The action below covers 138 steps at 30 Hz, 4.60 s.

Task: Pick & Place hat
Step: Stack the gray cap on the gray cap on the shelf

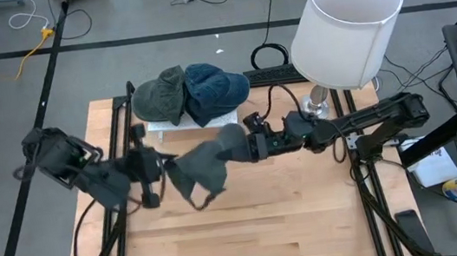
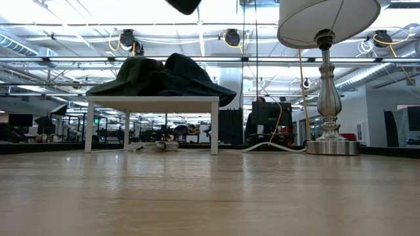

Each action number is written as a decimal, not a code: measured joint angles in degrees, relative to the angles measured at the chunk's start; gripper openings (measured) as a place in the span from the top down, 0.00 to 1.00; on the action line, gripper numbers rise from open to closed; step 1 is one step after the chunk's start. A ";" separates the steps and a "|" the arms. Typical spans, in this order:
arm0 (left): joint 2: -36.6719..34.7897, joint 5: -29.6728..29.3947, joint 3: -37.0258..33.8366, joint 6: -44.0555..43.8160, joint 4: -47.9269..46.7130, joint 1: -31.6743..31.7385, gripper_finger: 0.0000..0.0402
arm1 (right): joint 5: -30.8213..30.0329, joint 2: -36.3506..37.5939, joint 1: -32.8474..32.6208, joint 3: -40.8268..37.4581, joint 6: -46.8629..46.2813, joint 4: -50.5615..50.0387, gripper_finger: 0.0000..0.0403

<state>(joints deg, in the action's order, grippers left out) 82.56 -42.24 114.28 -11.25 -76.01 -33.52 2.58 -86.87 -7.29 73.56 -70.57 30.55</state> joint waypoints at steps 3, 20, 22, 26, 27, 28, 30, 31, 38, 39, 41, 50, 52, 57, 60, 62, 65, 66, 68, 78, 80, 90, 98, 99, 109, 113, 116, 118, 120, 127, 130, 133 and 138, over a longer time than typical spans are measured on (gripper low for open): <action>-0.01 0.12 2.37 -1.54 0.52 1.26 0.94 | -2.49 3.66 -0.82 0.05 7.57 -11.05 0.50; 0.42 -12.31 6.38 -15.82 1.25 16.61 0.94 | -19.07 19.22 -12.02 0.00 39.24 -34.28 0.37; 0.76 -15.13 6.37 -16.30 1.36 18.30 0.94 | -19.06 19.75 -12.98 -0.01 41.10 -34.37 0.37; 0.92 -20.18 6.37 -15.71 2.66 21.56 0.94 | -18.92 21.08 -14.91 -0.01 47.17 -34.24 0.37; 1.15 -21.45 6.45 -15.64 2.77 22.58 0.94 | -18.89 21.29 -15.42 0.00 49.16 -34.29 0.37; 1.28 -22.46 6.46 -15.97 2.82 23.57 0.94 | -18.87 21.55 -15.97 0.00 51.17 -34.60 0.37; 1.62 -23.99 6.34 -16.28 2.69 25.27 0.94 | -18.86 22.01 -17.03 -0.02 54.43 -35.81 0.37; 1.68 -24.49 6.32 -16.39 2.84 26.23 0.94 | -18.86 22.39 -17.40 -0.02 55.66 -36.05 0.37; 2.90 -29.90 6.30 -17.95 2.51 34.06 0.94 | -18.81 23.82 -19.44 -0.02 59.32 -36.76 0.37; 3.14 -30.33 6.32 -18.04 2.48 35.21 0.94 | -18.81 23.96 -19.71 -0.02 59.83 -37.19 0.37; 3.47 -32.08 6.40 -18.96 1.88 37.45 0.94 | -18.82 24.24 -19.96 -0.02 60.75 -37.57 0.37; 4.26 -35.10 6.33 -20.61 -1.24 45.55 0.94 | -18.80 24.47 -19.96 -0.02 60.84 -42.96 0.37; 4.25 -35.96 6.31 -21.48 -2.23 46.64 0.94 | -18.79 24.42 -19.96 -0.02 60.81 -43.77 0.37; 4.17 -36.86 6.31 -28.96 -5.12 50.01 0.94 | -18.79 24.44 -19.96 -0.02 60.81 -43.73 0.37; 4.43 -31.55 6.33 -38.13 -7.81 52.64 0.94 | -18.79 24.41 -19.96 -0.02 60.81 -43.79 0.37; 5.33 -28.73 6.34 -43.39 -11.65 54.34 0.94 | -18.79 24.41 -19.96 -0.02 60.81 -43.73 0.37; 6.88 -22.69 5.80 -46.83 -13.84 57.11 0.94 | -18.79 24.41 -19.96 -0.02 60.81 -43.77 0.37; 7.24 -21.10 5.60 -46.40 -13.99 57.55 0.94 | -18.79 24.41 -19.96 -0.02 60.81 -43.77 0.37; 8.00 -20.37 5.53 -47.51 -13.98 58.39 0.94 | -18.79 24.41 -19.96 -0.02 60.79 -43.77 0.37; 7.91 -19.40 5.55 -52.42 -13.97 60.19 0.94 | -18.84 24.48 -19.96 -1.12 60.77 -45.24 0.37; 7.80 -16.12 5.60 -55.79 -13.98 61.00 0.94 | -18.88 24.46 -19.96 -2.37 60.77 -45.08 0.37; 7.80 -5.37 5.61 -68.50 -13.97 61.91 0.94 | -18.79 24.61 -19.98 -8.62 51.42 -44.95 0.37; 6.35 -2.57 7.31 -69.93 -14.08 62.25 0.94 | -18.77 24.59 -20.00 -10.49 49.16 -44.96 0.37; 5.92 -2.50 8.14 -69.04 -14.06 62.65 0.94 | -18.77 24.59 -20.00 -10.51 49.16 -44.99 0.37; 2.54 5.83 11.45 -68.65 -14.07 65.33 0.94 | -18.90 24.59 -19.98 -10.51 50.19 -44.97 0.37; 2.69 8.58 11.11 -69.50 -13.97 65.28 0.94 | -18.92 24.59 -19.98 -10.51 50.19 -44.95 0.37; 3.55 9.18 9.64 -69.35 -13.91 64.69 0.94 | -18.94 24.59 -20.35 -10.51 48.76 -44.95 0.37; 3.93 9.39 7.55 -69.00 -13.89 64.26 0.94 | -18.97 24.59 -20.68 -10.51 48.41 -44.95 0.37; 4.00 9.77 5.34 -69.55 -13.94 63.54 0.94 | -18.97 24.59 -21.05 -10.51 48.32 -44.95 0.37; 4.57 11.45 -1.25 -70.13 -13.99 61.34 0.94 | -18.99 24.59 -21.70 -10.51 48.69 -44.93 0.37; 4.50 11.82 -3.29 -69.91 -13.97 60.49 0.94 | -18.99 24.59 -21.70 -10.51 48.72 -44.80 0.37; 4.50 11.85 -5.04 -70.14 -13.99 60.00 0.94 | -19.01 24.59 -21.70 -10.51 48.74 -44.06 0.37; 5.86 10.69 -5.81 -69.23 -13.82 60.15 0.94 | -19.01 24.59 -21.70 -10.51 48.97 -42.65 0.37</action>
<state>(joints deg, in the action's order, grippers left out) 88.42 -31.55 108.47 -80.47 -89.83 26.63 -16.43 -62.28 -28.99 63.05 -21.60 -12.10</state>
